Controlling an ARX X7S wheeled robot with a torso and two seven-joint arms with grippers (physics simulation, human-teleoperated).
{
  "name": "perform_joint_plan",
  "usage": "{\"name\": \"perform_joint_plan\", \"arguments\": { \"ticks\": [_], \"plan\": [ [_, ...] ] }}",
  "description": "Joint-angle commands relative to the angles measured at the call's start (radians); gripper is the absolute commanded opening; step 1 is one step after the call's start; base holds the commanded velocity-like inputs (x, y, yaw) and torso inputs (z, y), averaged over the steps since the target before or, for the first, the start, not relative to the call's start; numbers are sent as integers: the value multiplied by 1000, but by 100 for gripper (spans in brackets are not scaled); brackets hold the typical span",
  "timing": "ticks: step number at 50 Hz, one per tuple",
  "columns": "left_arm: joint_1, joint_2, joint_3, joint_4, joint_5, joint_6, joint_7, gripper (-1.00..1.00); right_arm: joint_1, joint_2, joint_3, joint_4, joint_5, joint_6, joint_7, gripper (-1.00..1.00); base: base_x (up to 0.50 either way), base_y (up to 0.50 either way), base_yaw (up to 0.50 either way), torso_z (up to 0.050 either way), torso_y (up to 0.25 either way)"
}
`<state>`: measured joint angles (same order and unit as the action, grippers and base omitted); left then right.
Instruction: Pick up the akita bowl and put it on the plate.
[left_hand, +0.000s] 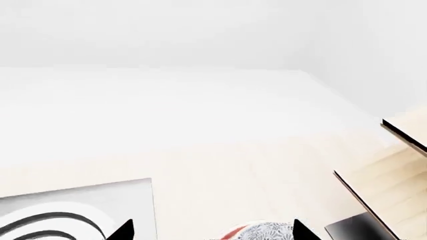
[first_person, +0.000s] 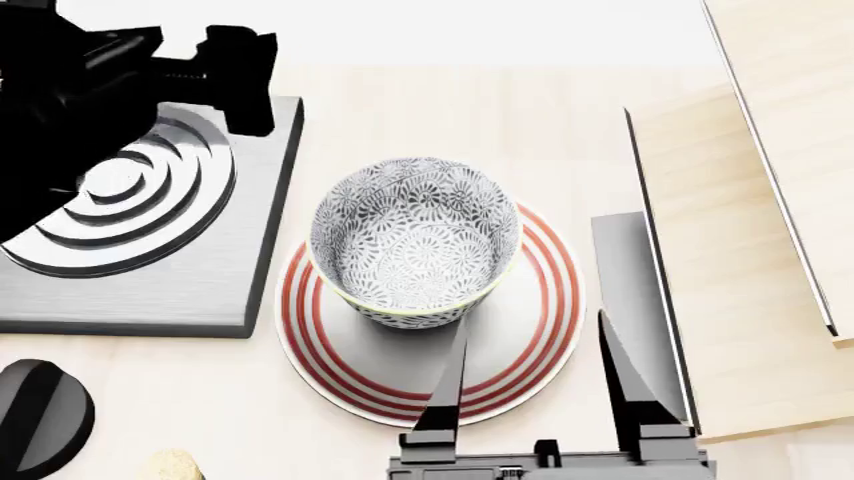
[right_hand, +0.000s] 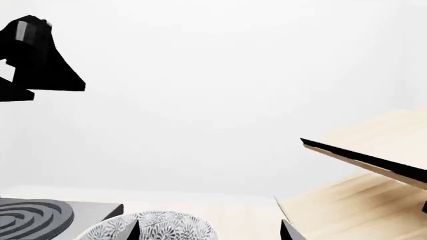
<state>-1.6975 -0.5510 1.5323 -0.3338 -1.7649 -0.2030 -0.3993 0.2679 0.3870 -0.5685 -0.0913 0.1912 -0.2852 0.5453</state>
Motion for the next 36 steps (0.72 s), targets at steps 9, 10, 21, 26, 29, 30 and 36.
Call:
{"name": "perform_joint_plan", "arguments": {
  "ticks": [9, 10, 21, 26, 29, 30, 36],
  "plan": [
    [20, -408, -53, 579, 131, 151, -252, 100, 13, 95, 67, -314, -32, 179, 80, 100, 0, 0, 0, 0, 0],
    [21, -408, -53, 580, 131, 151, -253, 100, 13, 95, 67, -315, -32, 180, 80, 100, 0, 0, 0, 0, 0],
    [221, -670, -23, 888, 416, 393, -416, 100, 24, 155, 113, -538, -61, 309, 123, 100, 0, 0, 0, 0, 0],
    [303, -735, -1, 933, 558, 486, -517, 100, 32, 178, 140, -626, -60, 367, 140, 100, 0, 0, 0, 0, 0],
    [334, -766, 6, 966, 678, 510, -613, 100, 20, 195, 155, -677, -65, 381, 151, 100, 0, 0, 0, 0, 0],
    [343, -777, 7, 979, 699, 523, -634, 100, 19, 198, 158, -683, -67, 382, 152, 100, 0, 0, 0, 0, 0],
    [368, -856, 9, 1101, 855, 546, -743, 100, -7, 227, 187, -761, -83, 398, 173, 100, 0, 0, 0, 0, 0]
  ]
}}
